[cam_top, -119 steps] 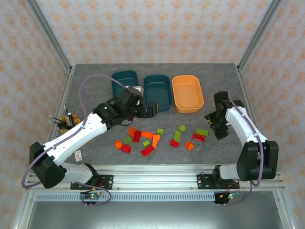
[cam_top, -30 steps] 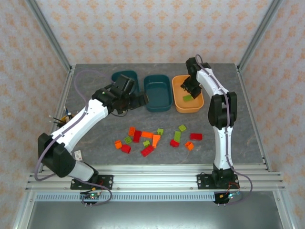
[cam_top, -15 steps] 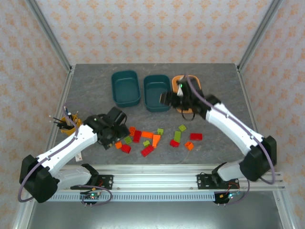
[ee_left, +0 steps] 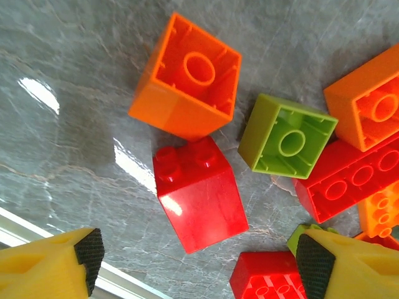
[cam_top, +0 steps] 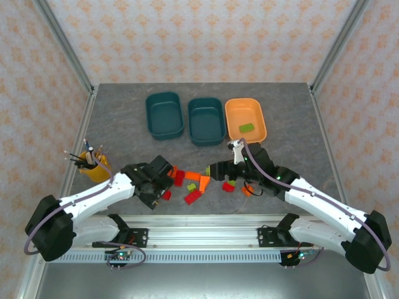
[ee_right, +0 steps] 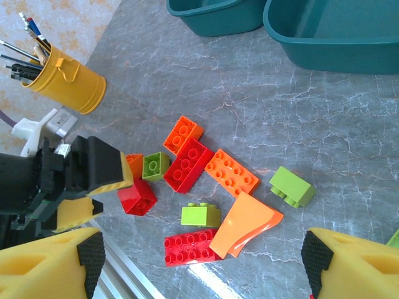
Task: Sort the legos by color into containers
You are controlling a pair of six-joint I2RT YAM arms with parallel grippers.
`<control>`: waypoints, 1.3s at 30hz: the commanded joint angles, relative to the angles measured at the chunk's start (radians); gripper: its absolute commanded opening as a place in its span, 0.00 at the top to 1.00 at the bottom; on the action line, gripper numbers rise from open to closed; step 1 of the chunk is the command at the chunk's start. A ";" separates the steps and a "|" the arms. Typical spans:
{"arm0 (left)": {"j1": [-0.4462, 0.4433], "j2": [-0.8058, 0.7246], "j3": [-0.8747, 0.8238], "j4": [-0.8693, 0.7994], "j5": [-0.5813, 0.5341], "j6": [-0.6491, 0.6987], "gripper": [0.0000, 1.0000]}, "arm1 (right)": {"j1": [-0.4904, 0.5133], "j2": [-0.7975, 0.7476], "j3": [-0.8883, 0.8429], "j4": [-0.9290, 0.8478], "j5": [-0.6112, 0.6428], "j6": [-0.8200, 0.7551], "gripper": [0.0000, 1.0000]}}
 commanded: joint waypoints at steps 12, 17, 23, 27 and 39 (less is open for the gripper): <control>-0.024 0.121 -0.049 0.090 -0.059 -0.084 0.41 | 0.004 0.052 0.020 0.054 -0.027 -0.010 0.17; -0.023 0.128 -0.068 0.110 -0.077 -0.070 0.52 | 0.004 0.066 0.034 0.051 -0.025 -0.011 0.17; -0.024 0.132 -0.040 0.067 -0.090 -0.033 0.69 | 0.004 0.094 0.056 0.056 -0.022 -0.011 0.17; -0.030 0.107 0.102 -0.111 -0.135 0.062 0.69 | 0.004 0.082 0.089 0.072 0.000 -0.011 0.17; 0.109 0.206 0.596 -0.351 -0.217 0.432 0.70 | 0.001 0.118 0.225 0.210 0.233 0.056 0.14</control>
